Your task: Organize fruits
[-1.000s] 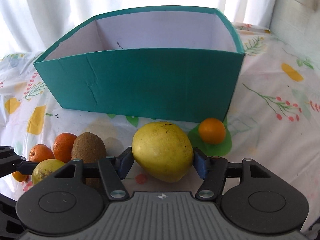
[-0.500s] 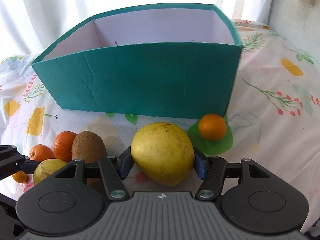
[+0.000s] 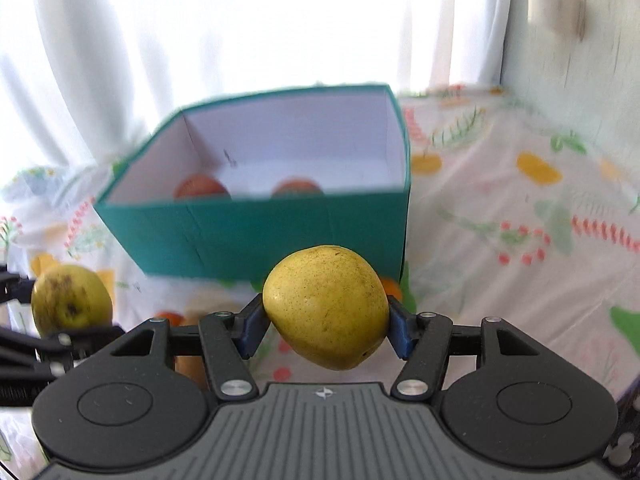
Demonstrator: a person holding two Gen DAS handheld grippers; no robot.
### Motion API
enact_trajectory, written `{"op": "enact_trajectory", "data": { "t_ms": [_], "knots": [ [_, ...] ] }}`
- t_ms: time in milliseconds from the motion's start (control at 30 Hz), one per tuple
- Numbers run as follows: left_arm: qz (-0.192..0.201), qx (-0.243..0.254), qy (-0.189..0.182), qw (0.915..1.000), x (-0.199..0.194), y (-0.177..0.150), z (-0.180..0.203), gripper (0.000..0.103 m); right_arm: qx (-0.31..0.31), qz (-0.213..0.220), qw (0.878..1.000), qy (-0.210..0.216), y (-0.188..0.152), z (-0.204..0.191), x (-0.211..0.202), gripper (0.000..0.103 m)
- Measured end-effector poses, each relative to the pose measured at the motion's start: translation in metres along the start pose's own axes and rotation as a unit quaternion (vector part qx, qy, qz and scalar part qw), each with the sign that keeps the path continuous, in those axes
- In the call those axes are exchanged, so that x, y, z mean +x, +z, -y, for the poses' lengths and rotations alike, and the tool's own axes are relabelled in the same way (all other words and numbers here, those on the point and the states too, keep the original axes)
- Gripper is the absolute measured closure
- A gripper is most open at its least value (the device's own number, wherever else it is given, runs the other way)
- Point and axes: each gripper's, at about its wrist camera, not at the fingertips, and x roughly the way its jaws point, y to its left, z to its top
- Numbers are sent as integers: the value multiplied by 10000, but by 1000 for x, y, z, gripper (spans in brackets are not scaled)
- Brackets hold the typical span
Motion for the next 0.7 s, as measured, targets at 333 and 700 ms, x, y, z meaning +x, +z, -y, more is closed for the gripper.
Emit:
{"op": "enact_trajectory", "data": {
  "t_ms": [333, 700],
  "knots": [
    [571, -230, 832, 9946, -17, 86, -24, 28, -204, 876, 9956, -249, 64, 0, -28, 43],
    [307, -710, 1036, 9916, 14, 114, -31, 28, -163, 934, 9954, -136, 86, -8, -10, 43]
  ]
}}
